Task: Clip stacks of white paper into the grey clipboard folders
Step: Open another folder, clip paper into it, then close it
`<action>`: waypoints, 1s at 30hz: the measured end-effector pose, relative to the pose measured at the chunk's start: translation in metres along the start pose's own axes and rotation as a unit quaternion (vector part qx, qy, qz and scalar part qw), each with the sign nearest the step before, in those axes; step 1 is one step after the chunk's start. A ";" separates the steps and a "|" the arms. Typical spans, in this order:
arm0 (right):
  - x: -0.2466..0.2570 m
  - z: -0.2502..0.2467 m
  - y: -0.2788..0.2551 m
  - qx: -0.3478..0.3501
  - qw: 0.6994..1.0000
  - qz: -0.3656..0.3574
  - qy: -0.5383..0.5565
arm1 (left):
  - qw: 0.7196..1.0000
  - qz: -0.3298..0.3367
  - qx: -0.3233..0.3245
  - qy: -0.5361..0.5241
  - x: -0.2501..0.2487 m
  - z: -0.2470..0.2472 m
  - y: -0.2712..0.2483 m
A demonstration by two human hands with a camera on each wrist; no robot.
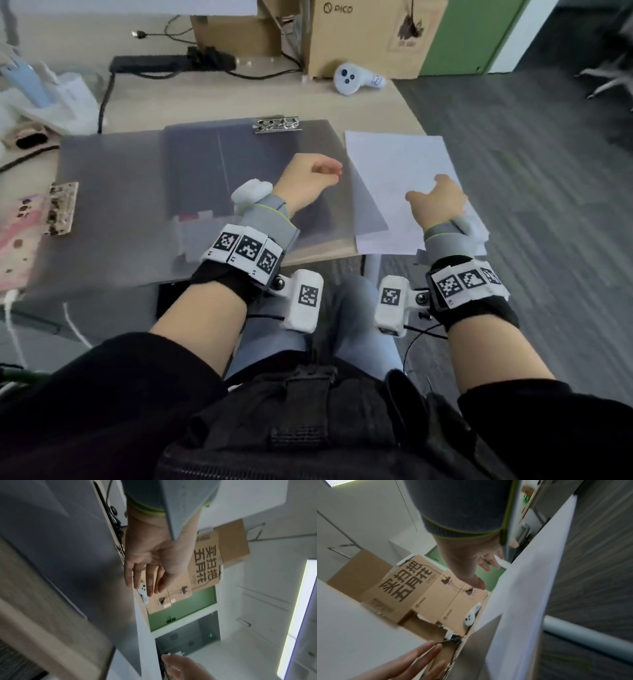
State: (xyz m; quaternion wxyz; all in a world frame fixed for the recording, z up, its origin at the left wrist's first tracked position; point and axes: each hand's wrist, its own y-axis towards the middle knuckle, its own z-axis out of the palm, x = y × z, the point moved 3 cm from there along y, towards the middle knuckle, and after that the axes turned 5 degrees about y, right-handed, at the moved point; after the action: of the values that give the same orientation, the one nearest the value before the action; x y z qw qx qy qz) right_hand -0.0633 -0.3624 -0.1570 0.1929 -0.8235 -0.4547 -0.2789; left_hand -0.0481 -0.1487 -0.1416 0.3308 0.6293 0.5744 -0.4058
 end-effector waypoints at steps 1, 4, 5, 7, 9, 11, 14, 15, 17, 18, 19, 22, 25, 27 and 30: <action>-0.013 -0.006 0.005 0.004 0.998 0.025 -0.055 | 1.000 0.011 0.021 0.015 -0.006 0.012 0.004; -0.043 -0.012 0.013 0.037 0.991 0.065 -0.113 | 0.990 0.032 0.092 0.105 -0.016 0.045 0.015; -0.049 -0.012 0.014 0.043 0.990 0.067 -0.115 | 0.983 0.027 0.117 0.141 -0.016 0.056 0.018; -0.054 -0.011 0.015 0.047 0.990 0.061 -0.119 | 0.970 -0.002 0.152 0.191 -0.010 0.070 0.020; -0.056 -0.013 0.015 0.039 0.990 0.058 -0.119 | 0.963 -0.015 0.158 0.218 -0.004 0.078 0.023; -0.058 -0.015 0.016 0.031 0.991 0.048 -0.118 | 0.959 -0.009 0.149 0.241 -0.003 0.080 0.023; -0.060 -0.018 0.017 0.025 0.992 0.030 -0.119 | 0.958 -0.003 0.138 0.250 -0.004 0.082 0.027; -0.060 -0.018 0.016 0.024 0.992 0.018 -0.124 | 0.959 -0.007 0.135 0.248 -0.003 0.082 0.028; -0.059 -0.018 0.015 0.019 0.991 -0.001 -0.129 | 0.960 -0.007 0.129 0.247 -0.001 0.082 0.029; -0.059 -0.019 0.014 0.016 0.991 -0.008 -0.132 | 0.961 -0.008 0.126 0.246 0.000 0.082 0.030; -0.059 -0.019 0.014 0.012 0.990 -0.015 -0.137 | 0.962 -0.009 0.124 0.244 0.001 0.083 0.030; -0.059 -0.021 0.015 0.004 0.987 -0.032 -0.155 | 0.964 -0.012 0.122 0.235 0.003 0.082 0.030; -0.058 -0.022 0.016 -0.007 0.990 -0.045 -0.137 | 0.965 -0.014 0.123 0.229 0.005 0.082 0.031; -0.059 -0.024 0.018 -0.016 0.997 -0.040 -0.071 | 0.966 -0.013 0.120 0.227 0.007 0.083 0.031; -0.061 -0.032 0.026 -0.014 0.999 0.019 0.024 | 0.968 -0.014 0.117 0.220 0.008 0.083 0.032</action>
State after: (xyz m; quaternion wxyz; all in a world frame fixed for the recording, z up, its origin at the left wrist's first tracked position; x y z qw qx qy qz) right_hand -0.0769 -0.4330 -0.1733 0.1980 -0.8277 -0.4299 -0.3015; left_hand -0.0274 -0.2223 -0.1882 0.1146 0.7295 0.5901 -0.3265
